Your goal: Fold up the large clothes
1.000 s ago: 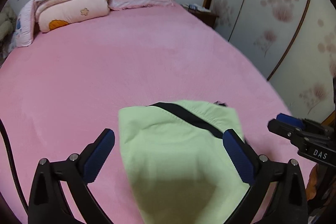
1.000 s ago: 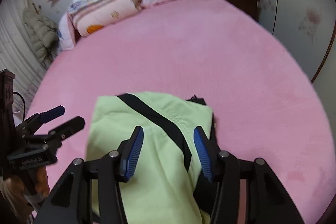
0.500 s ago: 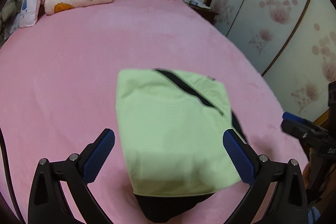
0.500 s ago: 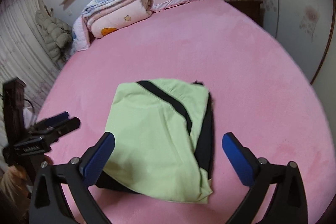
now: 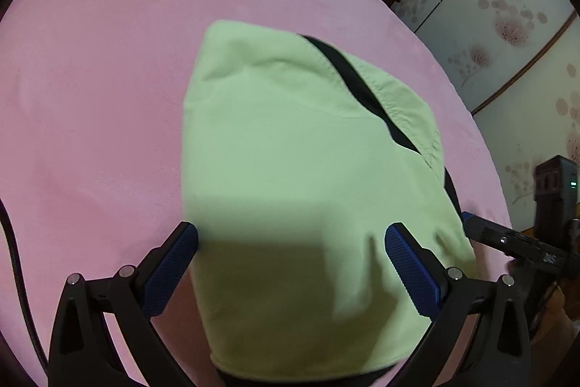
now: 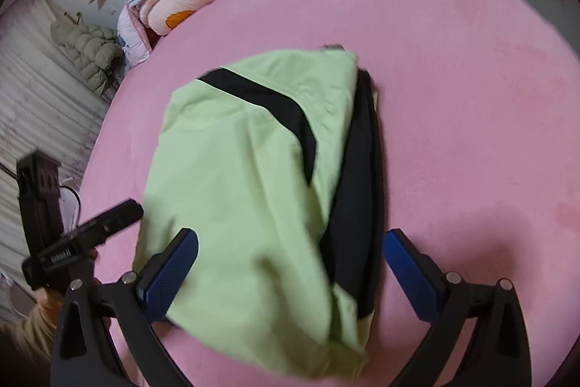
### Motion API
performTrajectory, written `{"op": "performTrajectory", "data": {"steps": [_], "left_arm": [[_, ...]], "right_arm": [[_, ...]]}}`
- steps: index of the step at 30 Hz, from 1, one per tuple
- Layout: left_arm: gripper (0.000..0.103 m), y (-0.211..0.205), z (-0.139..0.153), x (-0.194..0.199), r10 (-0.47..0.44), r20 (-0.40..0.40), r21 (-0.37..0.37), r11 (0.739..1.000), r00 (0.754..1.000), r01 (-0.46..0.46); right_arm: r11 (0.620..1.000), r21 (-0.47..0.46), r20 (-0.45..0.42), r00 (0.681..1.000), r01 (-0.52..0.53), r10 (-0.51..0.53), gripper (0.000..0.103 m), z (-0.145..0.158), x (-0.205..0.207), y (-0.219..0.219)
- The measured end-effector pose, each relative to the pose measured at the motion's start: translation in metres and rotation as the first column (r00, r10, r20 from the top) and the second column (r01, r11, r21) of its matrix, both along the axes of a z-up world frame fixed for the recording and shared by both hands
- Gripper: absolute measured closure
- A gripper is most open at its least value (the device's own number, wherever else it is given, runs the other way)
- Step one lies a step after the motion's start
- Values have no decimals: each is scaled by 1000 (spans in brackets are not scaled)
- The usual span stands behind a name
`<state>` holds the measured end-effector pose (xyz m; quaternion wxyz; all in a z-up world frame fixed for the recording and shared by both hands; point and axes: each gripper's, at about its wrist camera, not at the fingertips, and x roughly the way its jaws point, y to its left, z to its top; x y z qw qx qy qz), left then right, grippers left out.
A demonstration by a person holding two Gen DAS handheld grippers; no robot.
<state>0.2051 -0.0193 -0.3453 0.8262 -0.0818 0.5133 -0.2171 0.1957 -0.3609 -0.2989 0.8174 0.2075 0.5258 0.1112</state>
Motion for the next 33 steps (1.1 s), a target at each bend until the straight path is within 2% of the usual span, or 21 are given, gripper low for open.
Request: {"op": "performTrajectory", "data": {"steps": [4,5,10,11,13,14,15,16,18,21,23,26,28,33], "left_arm": [[1,2,-12,12,-5,-18,18,1000,1000,6],[1,3,-17,16,-16,-40,3,1000,999,16],[1,12,-44,35,-59,-168,-157,987,984,33],[1,14,-51,39,-67,-202,-195,980,977,27],[0,13,-57,43,-90,-210,-219,975,974,43],[1,12,-58,43,-101,-207,-215,975,973,55],[1,9,-57,43,-110,-202,-208,976,973,67],[1,7,-56,42,-116,-197,-192,978,973,78],[3,1,-54,40,-115,-186,-150,985,976,87],[19,-10,-43,31,-108,-135,-72,992,985,99],[40,-17,-33,22,-114,-87,-25,993,990,113],[60,-17,-13,15,-95,-62,6,995,994,96],[66,-15,0,8,-82,-57,9,997,995,82],[67,-5,41,-27,-112,-20,70,991,994,113]], "right_arm": [[997,78,-58,998,-20,24,1,-30,18,-8],[995,99,-63,998,-23,30,1,-36,22,-9],[989,137,-61,996,-57,66,2,-48,36,-7],[988,134,-61,995,-71,80,5,-49,39,-5],[986,120,-60,990,-117,124,20,-50,46,1],[985,117,-63,989,-129,137,31,-52,49,3],[984,117,-69,988,-132,141,39,-54,51,4],[983,128,-67,988,-133,142,42,-53,53,6],[982,146,-69,989,-121,132,57,-54,52,4],[985,132,-55,992,-109,117,72,-50,47,6],[989,105,-47,993,-101,107,78,-45,45,11],[994,62,-29,995,-91,93,85,-33,39,22],[996,49,-7,997,-77,77,86,-19,32,29],[998,5,14,998,-62,62,88,17,2,49]]}}
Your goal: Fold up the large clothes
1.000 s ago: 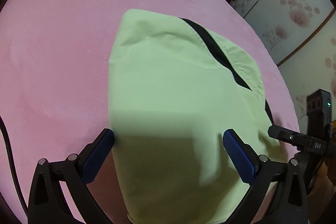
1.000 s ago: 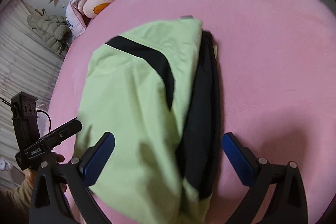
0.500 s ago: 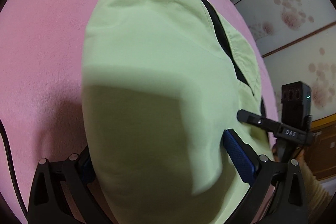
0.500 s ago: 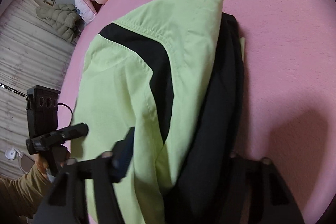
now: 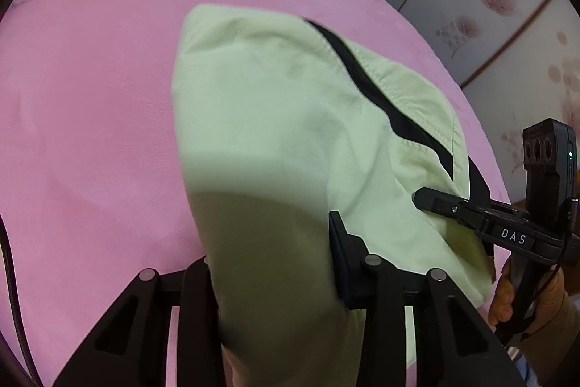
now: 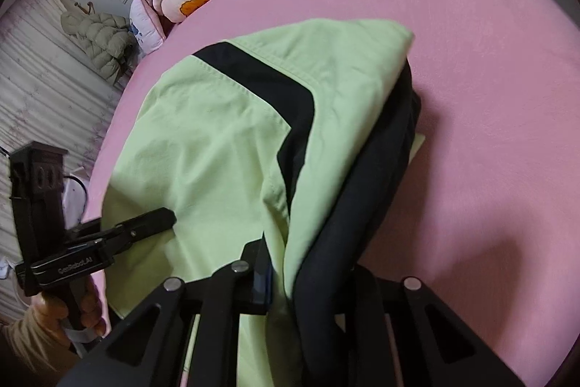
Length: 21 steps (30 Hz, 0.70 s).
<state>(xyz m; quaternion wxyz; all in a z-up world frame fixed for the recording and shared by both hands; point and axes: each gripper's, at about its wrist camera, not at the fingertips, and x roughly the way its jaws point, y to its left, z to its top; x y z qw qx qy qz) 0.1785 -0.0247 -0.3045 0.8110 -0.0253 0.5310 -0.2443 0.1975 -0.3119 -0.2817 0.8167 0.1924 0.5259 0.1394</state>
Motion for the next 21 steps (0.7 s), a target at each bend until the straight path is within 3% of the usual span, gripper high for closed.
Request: {"op": "performTrajectory", "data": {"steps": [6,11,16,21], "left_arm": [[67,46,36,-55,-35,10,4,999,999,35],[67,98,70,-76,-2,18,10,1000,1000,1],[67,171,103,-62,67,51,-5,998,996,-67],[67,245,134,-11,82,120,22,996,989,-85]], "right_arm": [[1000,28,-15,1000,-11,12,88,35,-59,37],[998,50,-31,998,-47,49,88,59,-76,88],[987,66,18,990,-144,143,88,95,-48,162],[975,81,79,976,-207,201,88,121,5,237]]}}
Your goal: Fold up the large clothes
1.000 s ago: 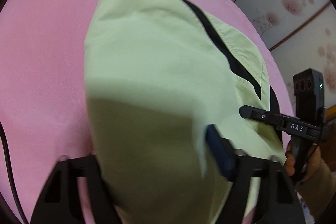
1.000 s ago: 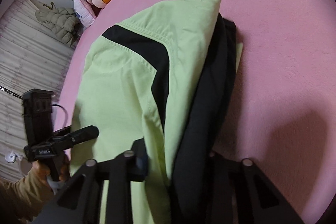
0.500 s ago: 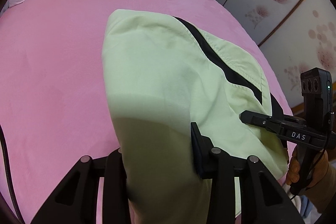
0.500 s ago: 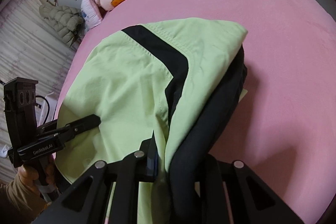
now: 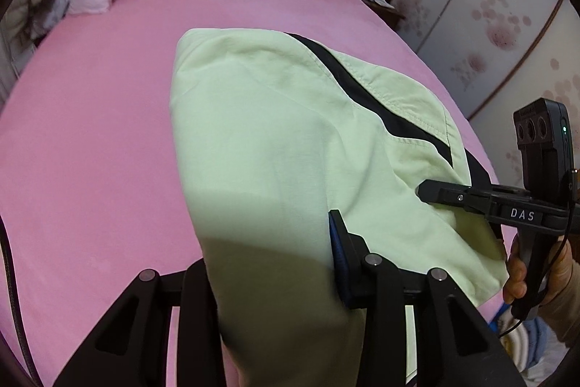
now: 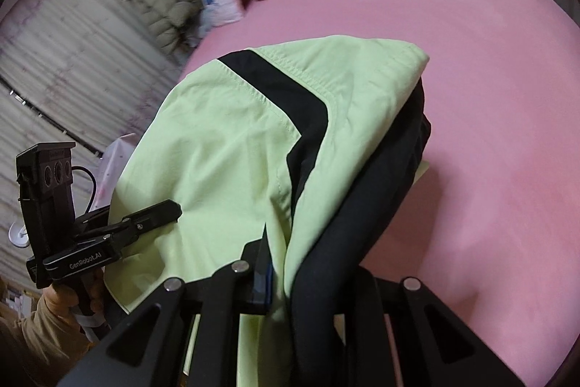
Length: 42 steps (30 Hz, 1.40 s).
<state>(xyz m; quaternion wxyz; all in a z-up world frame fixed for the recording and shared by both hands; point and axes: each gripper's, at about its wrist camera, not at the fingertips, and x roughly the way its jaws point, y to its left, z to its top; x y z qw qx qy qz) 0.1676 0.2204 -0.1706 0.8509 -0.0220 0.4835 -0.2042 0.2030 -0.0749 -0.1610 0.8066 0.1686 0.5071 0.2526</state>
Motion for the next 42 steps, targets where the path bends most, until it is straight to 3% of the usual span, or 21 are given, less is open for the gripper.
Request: {"op": "performTrajectory", "data": {"steps": [5,8,10,14,22,24,25,27,28,29,30,31,34,35,37,40,42], "left_arm": [[67,69,8,85,-19,47,33,999,999,17],[66,103,-3,141,-23,64,42,999,998,21],[66,106,-26,187,-15,72,32,999,997,13],[66,151,-84,241,13,64,5,1000,998,-13],[62,155,-170,308,-10,26,16,1000,1000,9],[57,153,-181,313,-32,62,32,999,998,30],[49,155,-187,316,-38,74,43,998,997,34],[23,161,-199,318,2,73,75,997,997,-7],[5,167,-203,320,53,89,112,992,995,-63],[2,173,-204,323,78,96,116,989,992,-89],[2,178,-204,323,92,89,99,990,992,-101],[2,183,-203,323,112,77,90,989,991,-119],[3,185,-187,311,168,105,145,973,980,-182],[4,183,-176,301,178,135,185,962,975,-201],[4,180,-156,278,176,189,193,958,966,-212],[4,172,-135,244,176,241,162,962,954,-219],[11,166,-132,230,182,232,134,967,956,-217]], "right_arm": [[999,48,23,1000,-1,0,88,6,71,74],[999,50,31,999,18,-20,88,-4,120,116],[997,63,30,999,35,-37,88,-19,153,138],[998,41,48,998,46,-48,88,-55,212,174],[993,-96,29,997,73,-71,88,-123,265,198],[990,-121,51,996,76,-70,87,-135,269,194],[989,-127,54,996,81,-75,86,-139,270,192],[987,-130,23,995,97,-95,75,-149,274,188],[984,-139,-3,993,115,-116,69,-154,275,184],[980,-148,-13,991,131,-135,55,-156,274,182],[977,-147,-17,987,156,-160,46,-157,268,174],[976,-137,-16,985,167,-171,44,-155,263,170],[965,-165,3,979,203,-205,44,-139,243,159],[959,-181,22,975,220,-219,44,-132,238,159],[939,-230,90,966,257,-243,44,-111,220,157],[948,-226,153,969,224,-193,44,-87,192,165],[964,-205,151,979,167,-137,48,-83,179,177]]}}
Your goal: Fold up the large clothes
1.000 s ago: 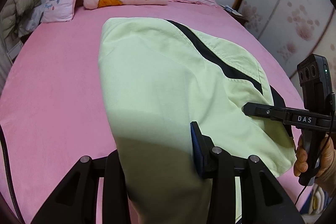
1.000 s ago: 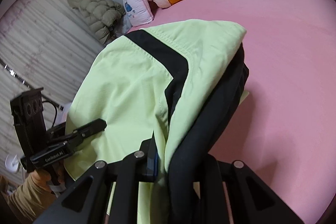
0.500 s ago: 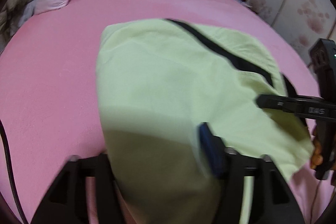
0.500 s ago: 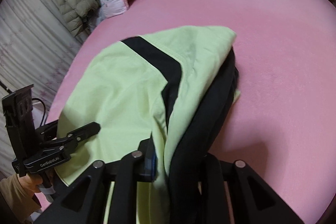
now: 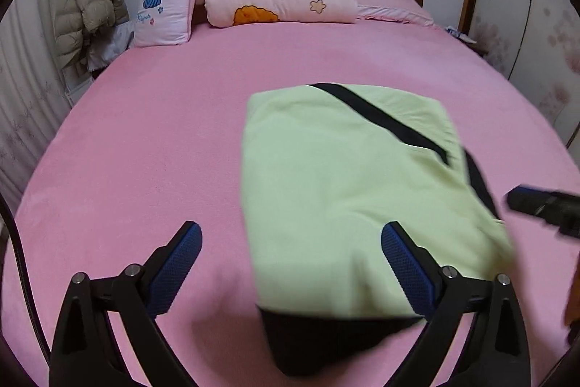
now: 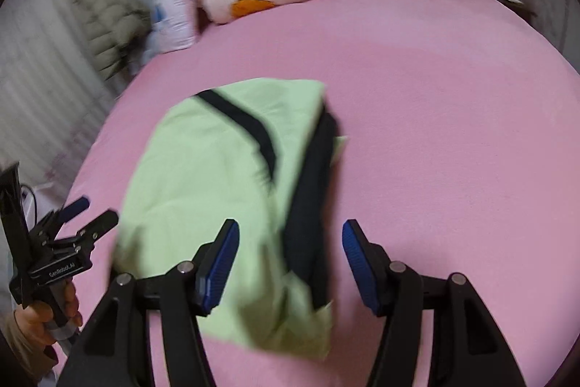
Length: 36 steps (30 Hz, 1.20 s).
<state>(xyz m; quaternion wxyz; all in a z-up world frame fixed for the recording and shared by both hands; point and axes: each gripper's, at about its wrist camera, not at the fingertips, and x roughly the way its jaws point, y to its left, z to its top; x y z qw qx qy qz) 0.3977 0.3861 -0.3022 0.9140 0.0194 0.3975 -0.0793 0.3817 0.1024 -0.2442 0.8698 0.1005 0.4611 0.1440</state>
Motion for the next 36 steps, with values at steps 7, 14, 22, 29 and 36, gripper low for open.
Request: {"op": "performTrajectory", "data": {"steps": [7,14,22,29,36], "left_arm": [[41,-26,-49,-13,44,-137,39,998,990,-39],[35,-38,-51,-19,69,-149,126,991,986,-51],[23,-53,23,-82,118,-267,-105,983,957,-150],[14,-100,94,-168,72,-287,-168,978,955,-124],[14,-144,164,-252,45,-257,-192,977,965,-96]], "right_arm": [[998,-39,-56,997,-56,54,89,-38,-2,35],[999,-47,-145,989,27,-34,103,-57,-6,6],[999,-26,-135,990,33,-36,97,23,-59,-12],[1000,9,-106,994,13,-12,97,98,-134,-39],[1000,24,-101,995,12,-10,83,163,-219,-84]]}}
